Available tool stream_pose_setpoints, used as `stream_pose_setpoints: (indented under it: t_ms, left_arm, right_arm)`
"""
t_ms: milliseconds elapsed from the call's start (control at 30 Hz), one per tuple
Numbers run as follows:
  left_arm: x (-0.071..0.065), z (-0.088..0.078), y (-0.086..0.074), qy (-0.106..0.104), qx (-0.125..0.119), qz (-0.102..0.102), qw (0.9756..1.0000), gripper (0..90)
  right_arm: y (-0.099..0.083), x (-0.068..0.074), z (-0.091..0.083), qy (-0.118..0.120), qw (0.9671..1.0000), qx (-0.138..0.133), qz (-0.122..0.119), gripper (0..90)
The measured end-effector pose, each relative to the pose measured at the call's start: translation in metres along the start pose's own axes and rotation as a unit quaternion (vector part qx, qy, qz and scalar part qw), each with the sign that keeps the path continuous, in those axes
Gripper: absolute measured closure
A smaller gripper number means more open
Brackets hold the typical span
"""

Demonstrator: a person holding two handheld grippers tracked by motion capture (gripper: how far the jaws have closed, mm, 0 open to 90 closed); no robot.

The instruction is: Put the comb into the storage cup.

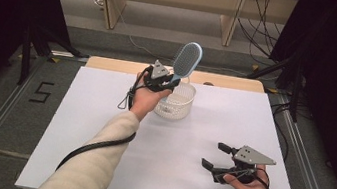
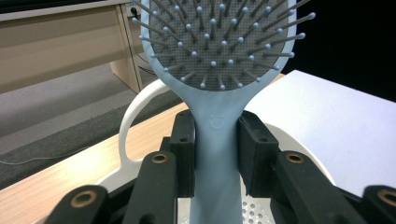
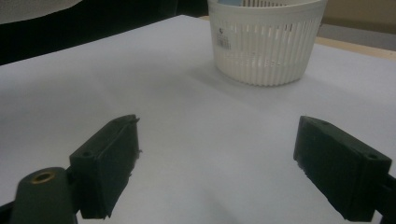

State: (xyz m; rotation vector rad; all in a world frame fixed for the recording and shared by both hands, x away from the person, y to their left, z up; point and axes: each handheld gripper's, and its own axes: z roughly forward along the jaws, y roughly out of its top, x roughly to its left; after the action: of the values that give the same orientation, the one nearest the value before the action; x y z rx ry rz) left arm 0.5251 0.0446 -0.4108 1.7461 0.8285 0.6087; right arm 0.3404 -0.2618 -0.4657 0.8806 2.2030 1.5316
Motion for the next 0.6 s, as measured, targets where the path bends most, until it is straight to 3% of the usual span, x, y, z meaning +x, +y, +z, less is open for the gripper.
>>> stream_pose_setpoints:
  t_ms: [600]
  left_arm:
    - [-0.0013,0.0048,-0.0071,0.003,0.018,0.003,0.9998,69.3]
  right_arm:
    - [0.0000,-0.0002,-0.0002,0.000,1.0000,0.001,-0.001,15.1]
